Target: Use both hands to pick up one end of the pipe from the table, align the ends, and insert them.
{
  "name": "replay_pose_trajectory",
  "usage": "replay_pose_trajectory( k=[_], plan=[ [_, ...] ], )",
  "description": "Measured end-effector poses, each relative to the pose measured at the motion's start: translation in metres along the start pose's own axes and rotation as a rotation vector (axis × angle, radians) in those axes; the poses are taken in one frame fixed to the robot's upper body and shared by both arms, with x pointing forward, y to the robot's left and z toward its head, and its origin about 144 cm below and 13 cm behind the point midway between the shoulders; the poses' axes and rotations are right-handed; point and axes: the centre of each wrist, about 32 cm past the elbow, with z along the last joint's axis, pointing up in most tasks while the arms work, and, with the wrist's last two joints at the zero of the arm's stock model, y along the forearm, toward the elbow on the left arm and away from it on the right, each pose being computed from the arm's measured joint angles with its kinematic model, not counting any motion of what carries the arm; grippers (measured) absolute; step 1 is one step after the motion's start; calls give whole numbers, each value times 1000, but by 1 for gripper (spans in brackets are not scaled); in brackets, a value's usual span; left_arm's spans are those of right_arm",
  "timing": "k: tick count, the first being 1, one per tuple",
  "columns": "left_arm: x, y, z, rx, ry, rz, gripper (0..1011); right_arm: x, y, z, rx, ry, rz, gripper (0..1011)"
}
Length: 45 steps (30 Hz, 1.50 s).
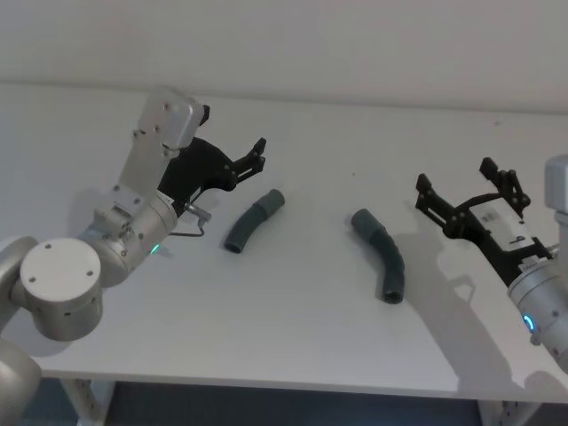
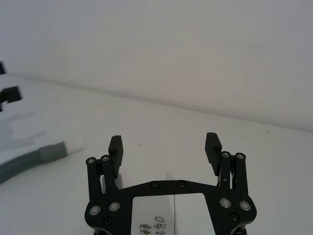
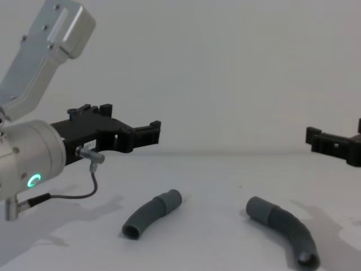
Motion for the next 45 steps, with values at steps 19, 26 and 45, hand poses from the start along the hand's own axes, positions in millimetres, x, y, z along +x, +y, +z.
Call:
replay_pose_trajectory(
  k=[19,26,45],
  plan=[
    [6,-8,21,111,100,-124,1000,-14,-13,14,-155,-51,156,1001],
    [6,-8,21,153,124,-150,1000,-19,-14,17,-193,-46,174,1001],
    [15,-14,9,268,84,-216,1000,-24,-15,19,-228,-43,190,1001]
  ],
)
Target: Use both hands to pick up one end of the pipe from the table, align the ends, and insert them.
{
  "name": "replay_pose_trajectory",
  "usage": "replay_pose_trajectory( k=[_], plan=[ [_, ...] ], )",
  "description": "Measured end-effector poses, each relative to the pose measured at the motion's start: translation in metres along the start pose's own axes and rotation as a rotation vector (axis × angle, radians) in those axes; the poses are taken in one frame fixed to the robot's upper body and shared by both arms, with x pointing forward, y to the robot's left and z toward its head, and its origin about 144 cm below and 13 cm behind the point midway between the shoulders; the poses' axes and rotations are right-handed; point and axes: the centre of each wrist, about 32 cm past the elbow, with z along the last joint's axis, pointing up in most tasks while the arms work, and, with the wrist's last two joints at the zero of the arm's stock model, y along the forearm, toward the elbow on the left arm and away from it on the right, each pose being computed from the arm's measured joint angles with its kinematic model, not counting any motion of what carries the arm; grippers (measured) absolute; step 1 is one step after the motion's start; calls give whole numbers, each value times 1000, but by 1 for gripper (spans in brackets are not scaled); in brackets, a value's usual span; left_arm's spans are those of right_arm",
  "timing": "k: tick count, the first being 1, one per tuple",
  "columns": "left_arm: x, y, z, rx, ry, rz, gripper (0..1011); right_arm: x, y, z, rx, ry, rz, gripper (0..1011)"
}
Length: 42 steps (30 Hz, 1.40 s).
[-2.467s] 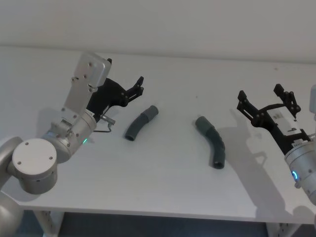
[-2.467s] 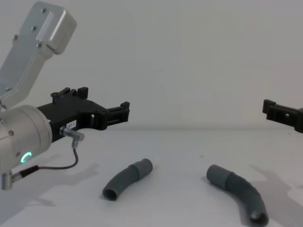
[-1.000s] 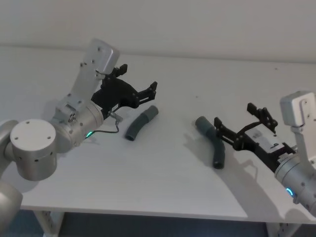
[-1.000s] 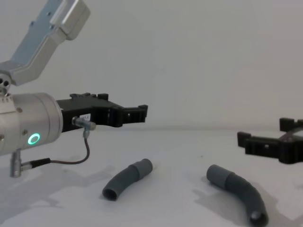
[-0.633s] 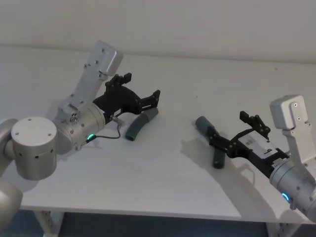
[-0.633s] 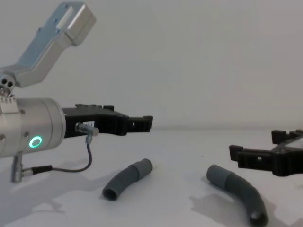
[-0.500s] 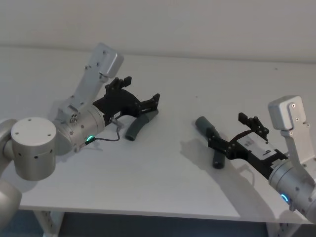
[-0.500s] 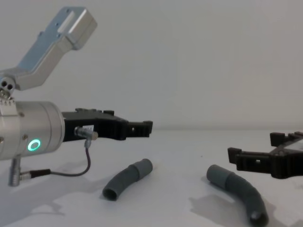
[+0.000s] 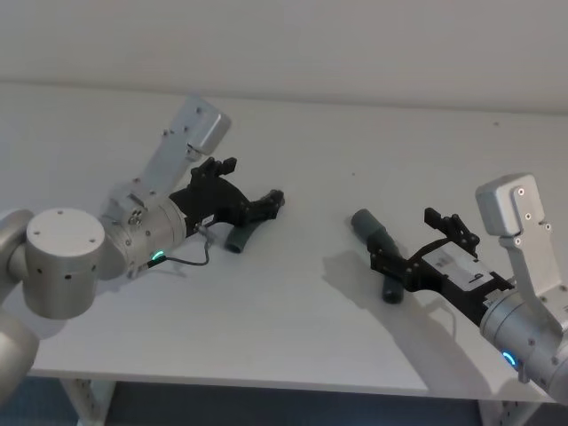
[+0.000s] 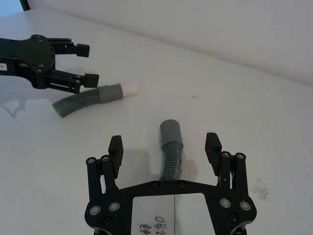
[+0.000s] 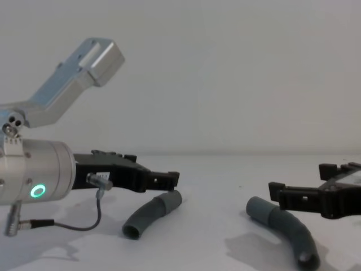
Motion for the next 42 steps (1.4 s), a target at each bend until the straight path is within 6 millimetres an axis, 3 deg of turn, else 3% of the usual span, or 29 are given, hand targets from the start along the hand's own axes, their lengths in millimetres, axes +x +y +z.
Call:
replay_pose_trajectory(
  k=[15,42],
  plan=[
    [10,-15,-2,72,-3,-56,1000,-1,0,0,-6,1,4,1001],
    [14,-23,4,142,73,-108,1000,-1,0,1,-8,2,4,1001]
  ],
)
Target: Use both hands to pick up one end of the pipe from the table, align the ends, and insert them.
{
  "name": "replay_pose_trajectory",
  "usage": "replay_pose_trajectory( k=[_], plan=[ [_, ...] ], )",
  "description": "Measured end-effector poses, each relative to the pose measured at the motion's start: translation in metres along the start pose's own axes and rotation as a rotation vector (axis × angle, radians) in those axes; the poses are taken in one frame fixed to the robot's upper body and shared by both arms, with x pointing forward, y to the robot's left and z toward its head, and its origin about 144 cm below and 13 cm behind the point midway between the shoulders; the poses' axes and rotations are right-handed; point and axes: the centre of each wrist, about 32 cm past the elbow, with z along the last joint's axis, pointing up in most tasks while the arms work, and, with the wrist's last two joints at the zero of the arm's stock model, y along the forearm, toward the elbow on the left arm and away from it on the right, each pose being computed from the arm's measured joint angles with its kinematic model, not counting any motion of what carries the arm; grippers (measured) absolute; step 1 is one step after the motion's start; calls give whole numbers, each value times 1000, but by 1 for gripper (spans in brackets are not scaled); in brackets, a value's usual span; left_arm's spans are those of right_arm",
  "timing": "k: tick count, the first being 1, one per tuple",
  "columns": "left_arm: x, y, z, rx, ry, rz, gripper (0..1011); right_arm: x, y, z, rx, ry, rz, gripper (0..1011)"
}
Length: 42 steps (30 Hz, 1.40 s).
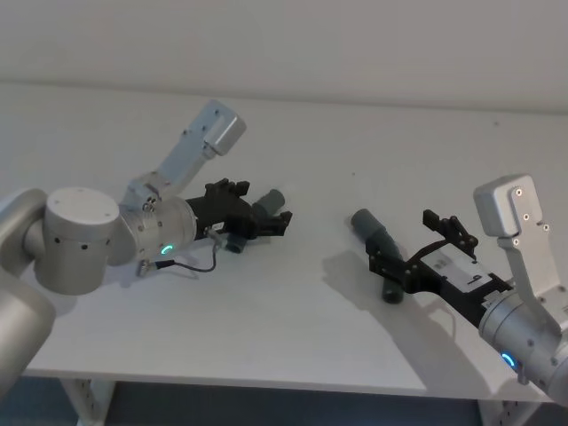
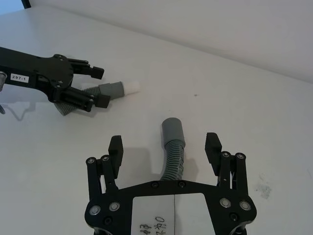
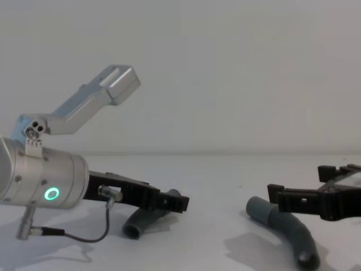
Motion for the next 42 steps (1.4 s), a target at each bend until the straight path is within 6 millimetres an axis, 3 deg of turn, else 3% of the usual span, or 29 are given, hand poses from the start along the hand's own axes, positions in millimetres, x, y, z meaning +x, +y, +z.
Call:
replay_pose_trajectory(
  k=[31,42],
  plan=[
    [-2,-13,5,68,-20,-9,1000,0,0,0,0,0,0,1001],
    [-4,-16,4,66,-10,-1,757,0,0,0,0,0,0,1001]
  ],
)
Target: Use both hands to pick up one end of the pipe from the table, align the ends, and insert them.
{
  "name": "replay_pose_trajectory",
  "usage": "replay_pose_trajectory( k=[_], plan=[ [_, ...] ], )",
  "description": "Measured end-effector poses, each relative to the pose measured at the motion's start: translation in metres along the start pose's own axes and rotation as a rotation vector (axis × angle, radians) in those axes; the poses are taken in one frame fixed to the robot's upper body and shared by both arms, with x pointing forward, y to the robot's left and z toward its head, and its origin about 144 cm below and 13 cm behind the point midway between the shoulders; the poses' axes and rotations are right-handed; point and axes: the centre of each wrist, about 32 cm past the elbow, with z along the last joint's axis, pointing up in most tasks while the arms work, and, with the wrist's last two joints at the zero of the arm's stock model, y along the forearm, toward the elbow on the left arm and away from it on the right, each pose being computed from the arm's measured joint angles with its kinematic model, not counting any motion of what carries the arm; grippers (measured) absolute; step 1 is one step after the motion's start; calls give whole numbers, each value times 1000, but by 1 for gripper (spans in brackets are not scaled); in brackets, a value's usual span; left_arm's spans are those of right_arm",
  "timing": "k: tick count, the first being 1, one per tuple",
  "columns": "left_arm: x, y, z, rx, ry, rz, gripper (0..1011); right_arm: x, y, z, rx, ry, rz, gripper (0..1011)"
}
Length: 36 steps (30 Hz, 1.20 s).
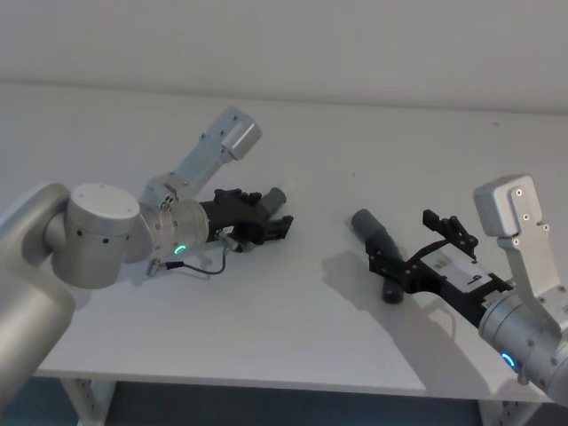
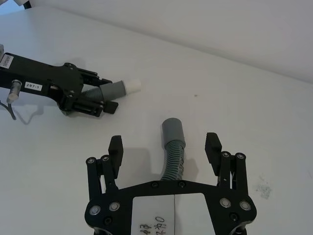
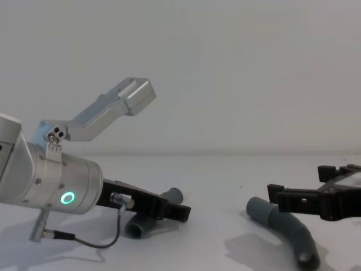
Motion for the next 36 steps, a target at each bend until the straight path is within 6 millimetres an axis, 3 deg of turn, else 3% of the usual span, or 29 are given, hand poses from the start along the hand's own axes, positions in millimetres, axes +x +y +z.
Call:
replay_pose_trajectory(
  k=[12,36],
  plan=[
    [-1,-1,0,-1,5,4,371,0,0,0,0,0,0,1001],
    [-1,-2,0,0,7,5,353,-1,1,2,-14,-2,5,1001]
  ],
)
